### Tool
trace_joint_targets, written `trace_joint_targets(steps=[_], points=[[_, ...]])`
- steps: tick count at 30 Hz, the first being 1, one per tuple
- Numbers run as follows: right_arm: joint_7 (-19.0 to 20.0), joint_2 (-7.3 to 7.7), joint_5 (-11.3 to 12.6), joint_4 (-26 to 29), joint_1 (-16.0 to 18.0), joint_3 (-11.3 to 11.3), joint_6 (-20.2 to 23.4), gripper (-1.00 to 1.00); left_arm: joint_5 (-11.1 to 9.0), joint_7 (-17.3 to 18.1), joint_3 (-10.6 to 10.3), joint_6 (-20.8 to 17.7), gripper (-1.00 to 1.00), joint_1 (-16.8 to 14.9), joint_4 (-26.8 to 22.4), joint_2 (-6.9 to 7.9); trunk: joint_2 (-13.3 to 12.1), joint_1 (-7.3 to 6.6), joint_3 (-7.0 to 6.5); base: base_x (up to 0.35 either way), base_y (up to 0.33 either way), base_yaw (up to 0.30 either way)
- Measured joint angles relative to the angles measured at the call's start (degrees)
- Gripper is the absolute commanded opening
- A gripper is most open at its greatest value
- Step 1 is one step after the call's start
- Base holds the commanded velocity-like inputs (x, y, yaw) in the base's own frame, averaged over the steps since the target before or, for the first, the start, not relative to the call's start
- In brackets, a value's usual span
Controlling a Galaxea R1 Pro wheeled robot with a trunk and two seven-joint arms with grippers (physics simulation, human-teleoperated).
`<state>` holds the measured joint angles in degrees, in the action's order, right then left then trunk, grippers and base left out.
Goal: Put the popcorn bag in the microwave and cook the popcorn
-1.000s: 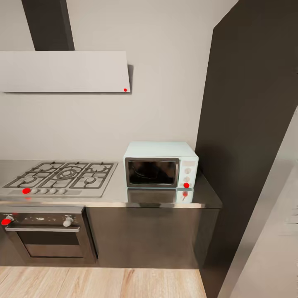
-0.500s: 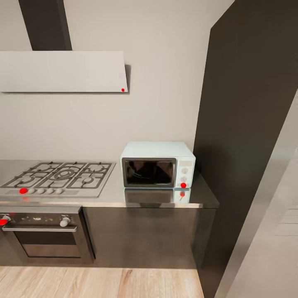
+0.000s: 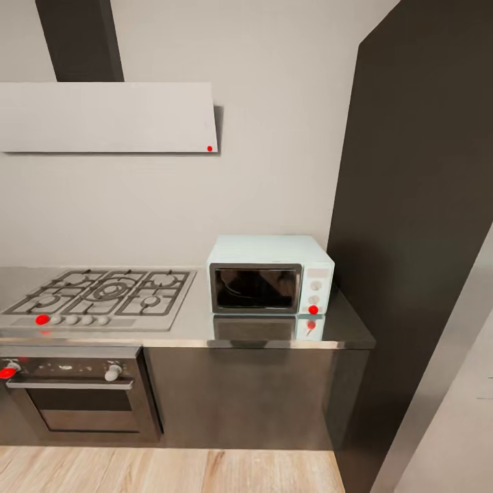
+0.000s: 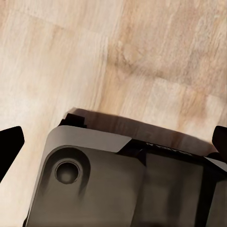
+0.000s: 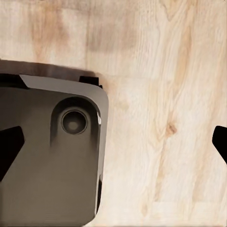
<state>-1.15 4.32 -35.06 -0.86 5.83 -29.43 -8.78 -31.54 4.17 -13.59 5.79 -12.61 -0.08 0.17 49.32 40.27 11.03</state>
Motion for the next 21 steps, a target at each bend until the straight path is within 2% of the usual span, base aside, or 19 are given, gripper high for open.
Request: trace_joint_targets(steps=[5,6,7,9,12,13,14,15,16,17,18,21], points=[[1.46,-1.60,-1.34,1.57,0.02,0.05,0.21,1.00,-0.10,-0.03,0.01,0.00,1.00,0.00,0.03,0.00,0.00,0.00,0.00,0.000,0.000,0.000],[9.22,-5.64,-2.72,9.30,0.05,0.15,0.57,1.00,-0.10,-0.03,0.01,0.00,1.00,0.00,0.03,0.00,0.00,0.00,0.00,0.000,0.000,0.000],[12.01,-7.82,-3.13,17.96,0.14,0.01,2.15,1.00,-0.10,-0.03,0.00,0.01,1.00,0.00,0.02,-0.01,0.00,0.00,-0.02,0.000,0.000,0.000],[14.59,-9.37,-3.50,25.53,0.02,0.01,5.59,1.00,-0.06,-0.03,0.00,0.00,1.00,0.00,0.02,-0.05,0.00,0.00,-0.01,0.000,0.000,0.000],[17.48,-13.23,-3.66,38.92,0.00,-0.03,11.55,1.00,-0.03,0.00,-0.03,0.00,1.00,0.00,0.01,-0.09,-0.01,0.00,-0.01,0.000,0.000,0.000],[18.17,-14.00,-3.68,41.89,0.01,-0.04,12.85,1.00,-0.02,0.01,-0.02,0.02,1.00,0.00,0.00,-0.09,-0.01,0.00,-0.01,0.000,0.000,0.000],[18.88,-14.21,-3.68,44.72,0.01,-0.06,14.08,1.00,-0.02,-0.01,-0.02,0.04,1.00,0.00,0.00,-0.09,-0.01,0.00,-0.01,0.000,0.000,0.000],[20.75,-14.22,-3.53,50.10,0.03,0.52,16.58,1.00,-0.02,-0.02,-0.01,0.02,1.00,0.00,0.00,-0.09,-0.01,0.00,-0.02,0.000,0.000,0.000],[22.05,-14.23,-3.41,53.23,0.01,1.75,18.03,1.00,-0.02,-0.01,-0.02,0.01,1.00,0.00,0.00,-0.09,-0.01,0.00,-0.01,0.000,0.000,0.000],[24.03,-14.23,-2.55,57.24,0.00,4.16,20.45,1.00,0.00,-0.03,-0.04,0.01,1.00,0.00,0.00,-0.09,-0.01,0.00,-0.01,0.000,0.000,0.000],[25.50,-14.24,-0.60,61.44,0.01,6.41,23.60,1.00,0.03,-0.03,-0.04,0.00,1.00,0.00,0.00,-0.09,-0.01,0.00,-0.01,0.000,0.000,0.000],[26.83,-14.24,6.20,70.66,0.01,10.10,32.40,1.00,-0.03,-0.04,-0.01,0.03,1.00,0.00,0.00,-0.06,-0.01,0.00,-0.01,0.000,0.000,0.000]])
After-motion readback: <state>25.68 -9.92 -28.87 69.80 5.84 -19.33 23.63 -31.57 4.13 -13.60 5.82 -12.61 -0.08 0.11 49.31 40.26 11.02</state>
